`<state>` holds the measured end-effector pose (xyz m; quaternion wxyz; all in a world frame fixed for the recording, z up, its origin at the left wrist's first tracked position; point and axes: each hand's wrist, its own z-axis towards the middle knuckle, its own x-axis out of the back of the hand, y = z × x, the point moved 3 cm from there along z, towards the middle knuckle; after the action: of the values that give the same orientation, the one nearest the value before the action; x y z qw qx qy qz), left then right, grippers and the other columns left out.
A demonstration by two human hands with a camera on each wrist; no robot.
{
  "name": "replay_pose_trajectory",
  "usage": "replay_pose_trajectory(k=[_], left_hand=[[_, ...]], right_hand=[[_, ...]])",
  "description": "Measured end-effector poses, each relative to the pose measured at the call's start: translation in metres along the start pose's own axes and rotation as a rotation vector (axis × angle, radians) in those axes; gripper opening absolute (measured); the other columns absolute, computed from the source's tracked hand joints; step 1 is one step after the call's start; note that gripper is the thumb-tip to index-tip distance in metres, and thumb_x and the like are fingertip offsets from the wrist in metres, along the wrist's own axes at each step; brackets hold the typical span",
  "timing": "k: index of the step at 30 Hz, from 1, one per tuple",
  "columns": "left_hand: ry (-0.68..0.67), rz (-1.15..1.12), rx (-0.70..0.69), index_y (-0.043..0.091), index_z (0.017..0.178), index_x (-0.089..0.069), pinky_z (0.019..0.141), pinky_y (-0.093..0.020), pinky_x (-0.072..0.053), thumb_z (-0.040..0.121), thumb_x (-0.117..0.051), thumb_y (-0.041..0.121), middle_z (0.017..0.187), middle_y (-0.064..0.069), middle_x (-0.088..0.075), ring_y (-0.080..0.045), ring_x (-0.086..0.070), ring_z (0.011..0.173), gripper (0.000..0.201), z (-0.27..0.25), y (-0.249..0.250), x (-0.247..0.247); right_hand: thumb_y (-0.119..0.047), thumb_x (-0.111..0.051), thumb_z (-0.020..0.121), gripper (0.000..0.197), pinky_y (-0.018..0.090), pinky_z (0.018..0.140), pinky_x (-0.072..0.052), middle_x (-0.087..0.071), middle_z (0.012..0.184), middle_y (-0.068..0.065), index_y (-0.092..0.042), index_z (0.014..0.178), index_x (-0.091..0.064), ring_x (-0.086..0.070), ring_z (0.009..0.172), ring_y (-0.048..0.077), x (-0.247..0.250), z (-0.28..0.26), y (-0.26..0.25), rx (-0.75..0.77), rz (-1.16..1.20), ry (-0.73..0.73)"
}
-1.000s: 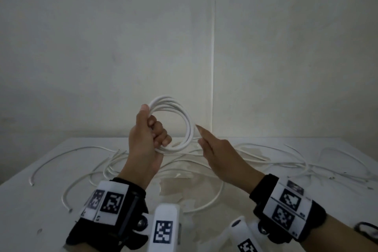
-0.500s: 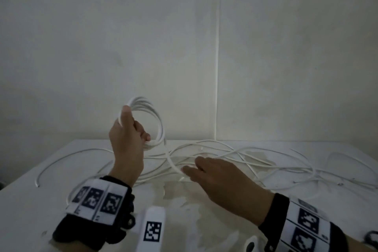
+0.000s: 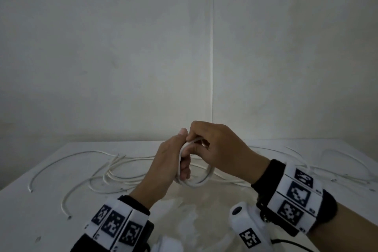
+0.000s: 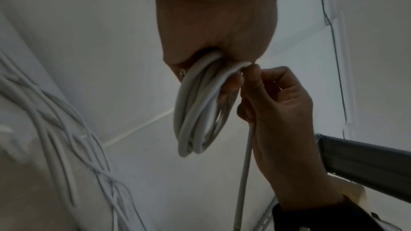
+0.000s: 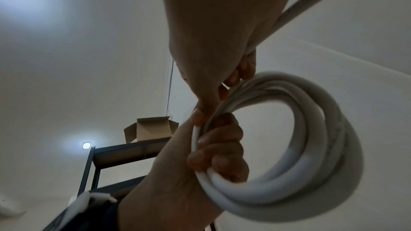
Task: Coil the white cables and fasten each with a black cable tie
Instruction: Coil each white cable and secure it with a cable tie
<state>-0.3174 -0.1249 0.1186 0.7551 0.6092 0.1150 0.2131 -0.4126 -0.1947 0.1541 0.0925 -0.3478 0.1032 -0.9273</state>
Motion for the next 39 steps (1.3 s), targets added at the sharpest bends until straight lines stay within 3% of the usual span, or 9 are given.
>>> replay_pose_trajectory(k=[4, 9, 12, 17, 24, 28, 32, 34, 39], left_hand=[[-0.093, -0.157, 0.077, 0.017, 0.046, -0.041, 0.046, -0.026, -0.025, 0.095, -0.023, 0.049, 0.039, 0.001, -0.030, -0.010, -0.024, 0.033, 0.060, 0.000, -0.001, -0.005], [-0.183, -0.050, 0.054, 0.016, 0.058, -0.037, 0.040, -0.020, -0.025, 0.069, -0.035, 0.068, 0.041, 0.004, -0.027, -0.009, -0.021, 0.034, 0.053, -0.006, 0.002, -0.009], [-0.192, 0.025, 0.040, 0.016, 0.058, -0.031, 0.037, -0.017, -0.025, 0.065, -0.049, 0.059, 0.043, 0.006, -0.026, -0.008, -0.020, 0.035, 0.046, -0.012, 0.003, -0.011], [-0.083, -0.144, 0.077, 0.015, 0.058, -0.031, 0.035, -0.013, -0.022, 0.086, -0.045, 0.037, 0.039, 0.005, -0.022, -0.008, -0.017, 0.030, 0.038, -0.004, 0.008, -0.007], [-0.004, -0.364, 0.063, 0.013, 0.058, -0.032, 0.032, -0.011, -0.021, 0.084, -0.043, 0.036, 0.034, 0.005, -0.022, -0.006, -0.017, 0.024, 0.036, 0.001, 0.010, 0.000], [0.012, -0.425, 0.041, 0.014, 0.058, -0.032, 0.032, -0.012, -0.021, 0.073, -0.048, 0.042, 0.034, 0.005, -0.023, -0.006, -0.017, 0.025, 0.035, 0.003, 0.011, 0.002], [0.030, -0.463, 0.031, 0.015, 0.058, -0.032, 0.031, -0.013, -0.023, 0.080, -0.046, 0.041, 0.034, 0.005, -0.023, -0.005, -0.018, 0.024, 0.037, 0.005, 0.013, 0.001], [0.038, -0.480, 0.043, 0.014, 0.058, -0.032, 0.031, -0.013, -0.022, 0.086, -0.044, 0.039, 0.033, 0.005, -0.023, -0.006, -0.017, 0.024, 0.039, 0.006, 0.012, 0.000], [0.062, -0.479, 0.052, 0.014, 0.058, -0.032, 0.031, -0.014, -0.023, 0.086, -0.044, 0.038, 0.034, 0.004, -0.023, -0.007, -0.018, 0.024, 0.039, 0.010, 0.009, -0.001]], right_hand=[[-0.027, -0.068, 0.075, 0.026, 0.029, 0.053, -0.039, -0.053, 0.065, -0.002, -0.006, 0.072, -0.054, -0.045, 0.060, 0.016, 0.006, -0.003, 0.002, -0.015, 0.006, 0.030], [-0.039, -0.061, 0.079, 0.031, 0.020, 0.054, -0.033, -0.046, 0.068, -0.005, -0.009, 0.072, -0.057, -0.041, 0.061, 0.013, 0.018, -0.002, 0.010, -0.002, -0.056, 0.003], [-0.026, -0.065, 0.079, 0.019, 0.018, 0.058, -0.038, -0.058, 0.069, 0.000, -0.007, 0.074, -0.065, -0.052, 0.064, 0.014, 0.027, -0.003, 0.025, -0.112, 0.060, -0.006], [-0.009, -0.055, 0.090, 0.017, 0.006, 0.070, -0.039, -0.058, 0.081, -0.018, -0.004, 0.099, -0.068, -0.056, 0.075, -0.007, 0.027, -0.008, 0.034, -0.238, 0.194, -0.032], [-0.022, -0.053, 0.092, 0.022, 0.012, 0.062, -0.033, -0.046, 0.074, -0.016, -0.015, 0.104, -0.070, -0.048, 0.064, -0.005, 0.032, -0.013, 0.037, -0.356, -0.047, -0.116], [-0.003, -0.049, 0.092, 0.024, 0.010, 0.052, -0.041, -0.061, 0.068, 0.003, -0.015, 0.098, -0.070, -0.052, 0.046, 0.002, 0.028, -0.019, 0.033, -0.490, 0.228, -0.161], [-0.002, -0.049, 0.093, 0.023, 0.019, 0.054, -0.050, -0.066, 0.070, 0.010, -0.015, 0.092, -0.068, -0.060, 0.053, 0.010, 0.025, -0.020, 0.034, -0.561, 0.475, -0.055], [-0.007, -0.049, 0.094, 0.021, 0.019, 0.061, -0.052, -0.069, 0.074, 0.004, -0.015, 0.091, -0.069, -0.064, 0.064, 0.011, 0.023, -0.021, 0.034, -0.600, 0.574, -0.001], [-0.041, -0.041, 0.089, 0.046, 0.032, 0.081, -0.053, -0.068, 0.084, 0.014, -0.003, 0.089, -0.067, -0.065, 0.081, 0.024, 0.012, -0.027, 0.023, -0.696, 0.863, -0.013]])
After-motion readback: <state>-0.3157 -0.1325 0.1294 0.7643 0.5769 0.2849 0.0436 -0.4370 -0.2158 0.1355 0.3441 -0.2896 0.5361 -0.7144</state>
